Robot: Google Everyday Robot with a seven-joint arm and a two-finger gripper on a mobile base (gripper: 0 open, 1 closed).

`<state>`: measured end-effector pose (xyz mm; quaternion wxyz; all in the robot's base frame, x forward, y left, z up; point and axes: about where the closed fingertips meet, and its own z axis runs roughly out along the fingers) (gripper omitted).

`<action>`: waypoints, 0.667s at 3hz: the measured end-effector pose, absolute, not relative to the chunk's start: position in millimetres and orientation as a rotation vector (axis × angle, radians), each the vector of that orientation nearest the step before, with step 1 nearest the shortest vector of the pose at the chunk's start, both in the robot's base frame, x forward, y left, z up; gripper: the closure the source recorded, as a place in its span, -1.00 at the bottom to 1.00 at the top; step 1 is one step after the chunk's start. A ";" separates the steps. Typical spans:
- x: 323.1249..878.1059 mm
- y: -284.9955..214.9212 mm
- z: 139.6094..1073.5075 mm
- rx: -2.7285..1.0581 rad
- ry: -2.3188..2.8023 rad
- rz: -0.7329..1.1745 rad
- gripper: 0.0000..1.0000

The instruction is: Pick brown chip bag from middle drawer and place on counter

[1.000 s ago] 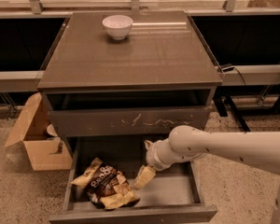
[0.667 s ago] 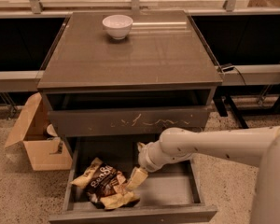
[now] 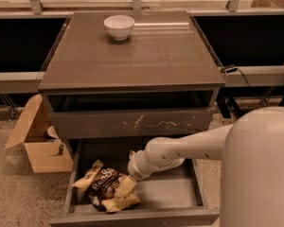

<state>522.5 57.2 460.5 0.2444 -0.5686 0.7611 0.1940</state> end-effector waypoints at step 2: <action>525.7 89.5 425.5 -1.503 2.090 0.627 -1.00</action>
Offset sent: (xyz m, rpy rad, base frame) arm 0.0114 0.0490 -0.0547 0.1125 0.0824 -0.0258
